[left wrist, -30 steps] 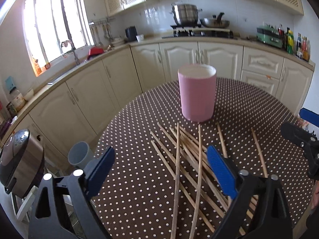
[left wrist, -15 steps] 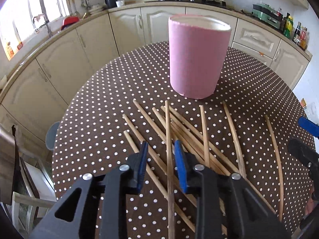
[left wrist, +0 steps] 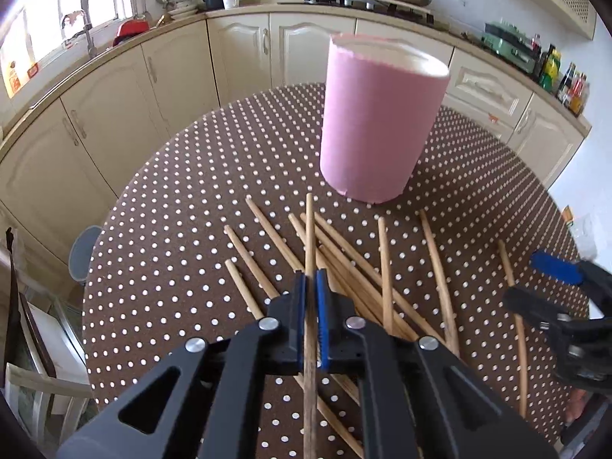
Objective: Organize utensils
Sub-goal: 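Lower both tools to the chopstick pile and close the left gripper on one chopstick, then grasp a chopstick with the right gripper while the left gripper lifts its chopstick, then carry both chopsticks over the pink cup and open the left gripper into it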
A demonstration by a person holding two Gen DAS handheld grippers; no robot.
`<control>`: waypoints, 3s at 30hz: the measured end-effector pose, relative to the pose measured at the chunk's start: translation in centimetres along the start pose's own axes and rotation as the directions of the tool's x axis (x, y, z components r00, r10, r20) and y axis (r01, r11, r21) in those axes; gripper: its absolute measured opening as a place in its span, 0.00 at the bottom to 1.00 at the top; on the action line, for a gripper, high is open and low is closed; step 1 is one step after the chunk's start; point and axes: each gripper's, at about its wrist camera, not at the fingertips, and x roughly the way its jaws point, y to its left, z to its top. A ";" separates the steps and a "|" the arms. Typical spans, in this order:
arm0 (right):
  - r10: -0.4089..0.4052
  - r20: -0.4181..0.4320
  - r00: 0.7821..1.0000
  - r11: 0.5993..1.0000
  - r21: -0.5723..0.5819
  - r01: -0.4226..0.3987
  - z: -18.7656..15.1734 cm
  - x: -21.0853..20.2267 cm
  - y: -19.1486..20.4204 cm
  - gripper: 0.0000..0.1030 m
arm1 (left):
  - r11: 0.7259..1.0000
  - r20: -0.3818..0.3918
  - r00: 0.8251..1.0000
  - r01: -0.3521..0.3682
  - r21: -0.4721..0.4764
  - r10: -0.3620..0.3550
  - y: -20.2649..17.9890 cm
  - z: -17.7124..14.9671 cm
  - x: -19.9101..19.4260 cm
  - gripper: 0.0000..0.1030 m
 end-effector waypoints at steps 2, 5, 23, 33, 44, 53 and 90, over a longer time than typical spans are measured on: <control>-0.012 -0.045 0.999 1.000 -0.013 0.011 0.1 0.6 0.4 0.50 | 1.000 0.021 1.000 0.006 -0.003 -0.006 -0.2 -0.4 -1.2 0.06; -0.062 -0.076 0.995 0.996 -0.061 0.058 0.2 1.2 1.2 0.33 | 1.000 0.060 0.998 0.019 -0.002 -0.019 -0.5 -0.5 -3.2 0.06; 0.096 -0.011 0.995 0.994 -0.044 -0.097 2.8 -1.3 1.3 0.06 | 0.998 0.244 0.968 0.064 -0.004 -0.061 -0.6 0.9 -13.9 0.06; 0.211 0.149 0.966 0.977 -0.061 -0.204 4.5 -8.3 1.2 0.06 | 0.997 0.339 0.938 0.071 0.009 -0.070 -2.0 2.4 -19.3 0.06; 0.286 0.275 0.918 0.958 -0.115 -0.264 6.5 -13.4 1.9 0.06 | 0.995 0.379 0.920 0.086 0.043 -0.096 -4.6 4.1 -21.7 0.06; 0.306 0.332 0.892 0.951 -0.144 -0.273 8.1 -15.0 2.6 0.06 | 0.992 0.392 0.912 0.108 0.058 -0.122 -5.4 5.3 -21.9 0.06; 0.218 0.519 0.826 0.974 -0.175 -0.147 18.3 -12.0 5.6 0.06 | 0.995 0.504 0.864 0.068 -0.072 -0.022 -2.6 14.1 -15.3 0.33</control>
